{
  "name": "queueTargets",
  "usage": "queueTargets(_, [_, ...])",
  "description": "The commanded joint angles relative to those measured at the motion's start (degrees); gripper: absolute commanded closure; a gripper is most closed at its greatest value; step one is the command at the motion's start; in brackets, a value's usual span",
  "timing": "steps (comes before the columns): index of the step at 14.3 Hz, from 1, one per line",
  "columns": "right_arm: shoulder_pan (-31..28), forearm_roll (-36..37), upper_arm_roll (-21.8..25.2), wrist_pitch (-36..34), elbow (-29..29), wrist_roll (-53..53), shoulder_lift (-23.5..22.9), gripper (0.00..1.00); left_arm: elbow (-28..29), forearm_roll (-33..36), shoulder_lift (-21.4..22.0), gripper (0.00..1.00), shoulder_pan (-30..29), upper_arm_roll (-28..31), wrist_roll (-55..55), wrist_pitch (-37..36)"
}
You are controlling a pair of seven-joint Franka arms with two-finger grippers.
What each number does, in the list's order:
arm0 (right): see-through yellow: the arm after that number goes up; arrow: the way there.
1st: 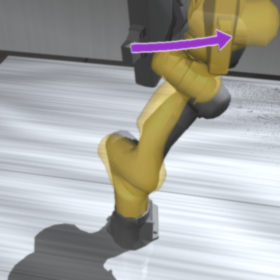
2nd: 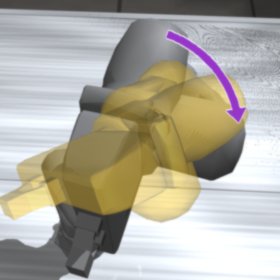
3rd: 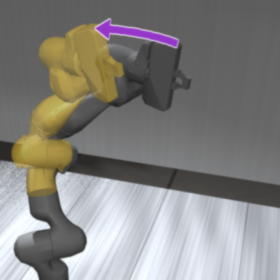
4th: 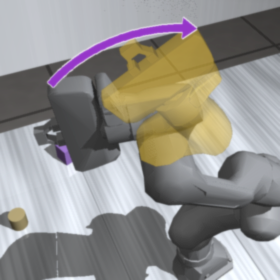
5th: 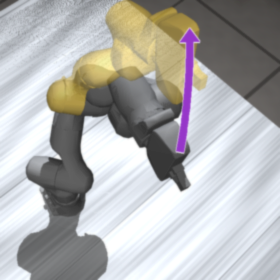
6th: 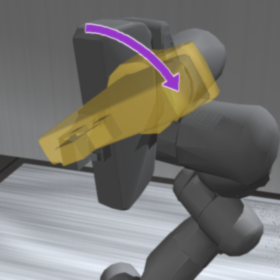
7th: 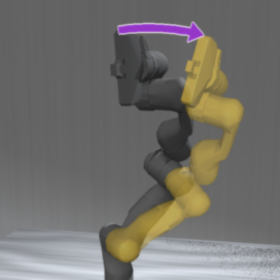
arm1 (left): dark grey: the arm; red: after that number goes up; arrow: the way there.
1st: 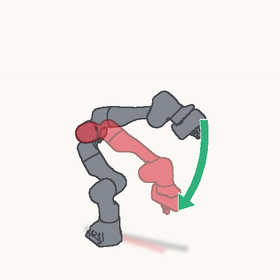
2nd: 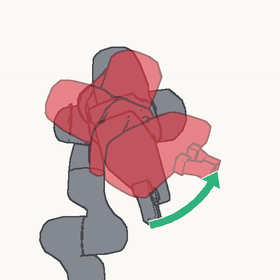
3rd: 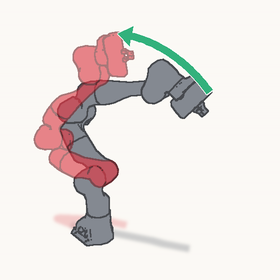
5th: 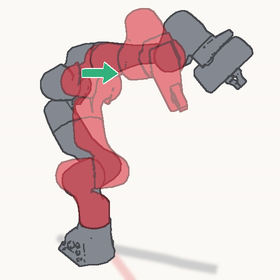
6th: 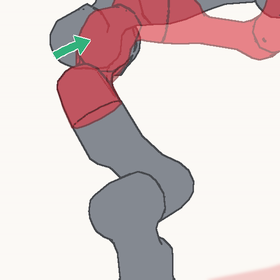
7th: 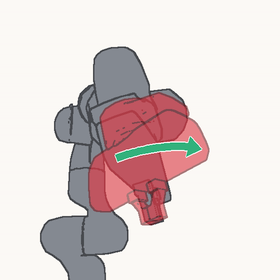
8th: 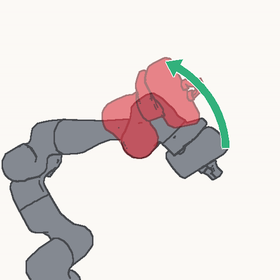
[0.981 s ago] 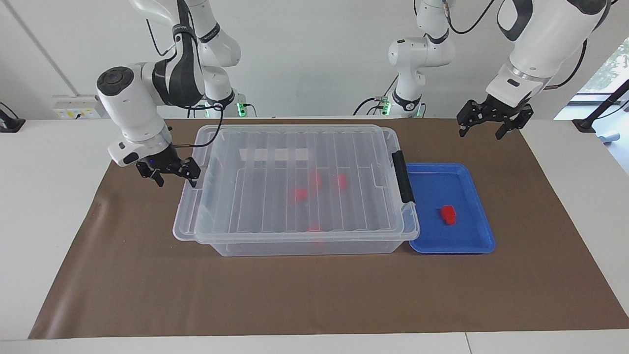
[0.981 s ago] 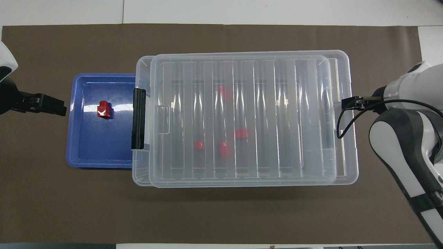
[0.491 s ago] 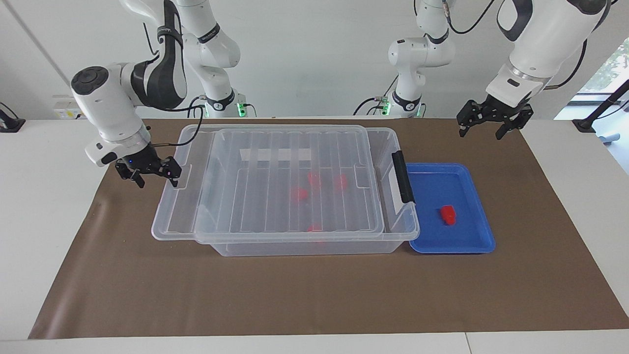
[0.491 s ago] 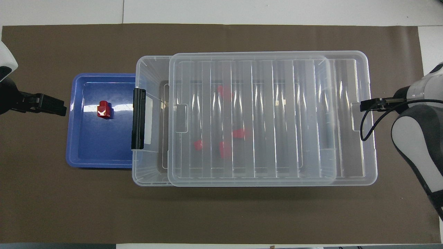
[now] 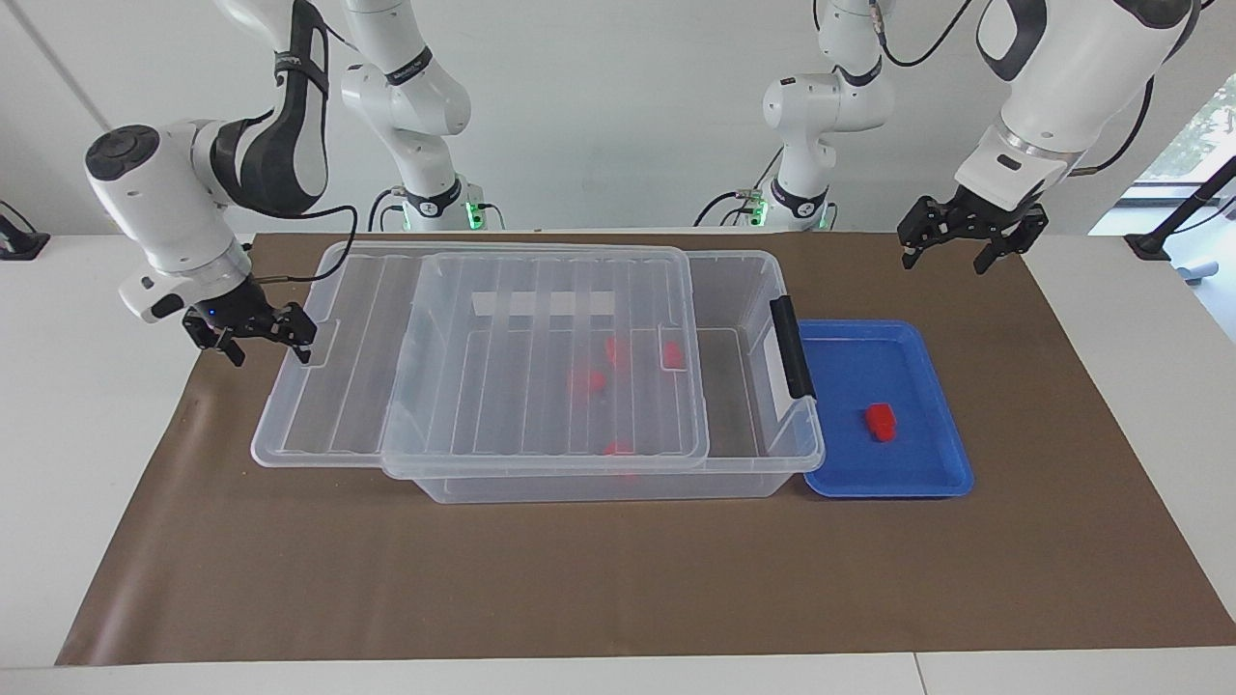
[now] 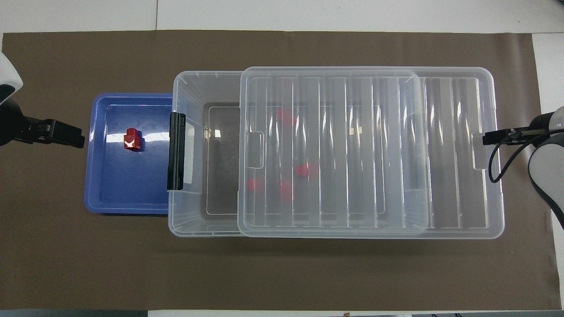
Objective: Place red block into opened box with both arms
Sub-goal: 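Slide the clear lid away from the blue tray with the right gripper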
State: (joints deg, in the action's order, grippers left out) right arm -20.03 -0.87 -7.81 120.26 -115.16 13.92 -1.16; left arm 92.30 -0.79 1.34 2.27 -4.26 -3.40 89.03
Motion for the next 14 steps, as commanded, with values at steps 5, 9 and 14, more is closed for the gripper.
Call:
queueTargets(5, [-3.51,0.51,-0.36,0.51,-0.24,3.83,0.1,0.0,2.44,-0.88,1.29,0.0,0.01,-0.05,-0.29,3.15])
queueTargets(9, [-5.18,0.6,-0.36,1.12,-0.24,6.81,-0.25,0.0,14.91,-0.88,5.25,0.0,0.45,-0.05,-0.73,16.86])
queueTargets(14, [-6.33,0.69,-0.19,1.3,0.02,8.22,-0.25,0.0,24.4,-0.88,3.68,0.0,-0.07,-0.14,-0.82,29.25])
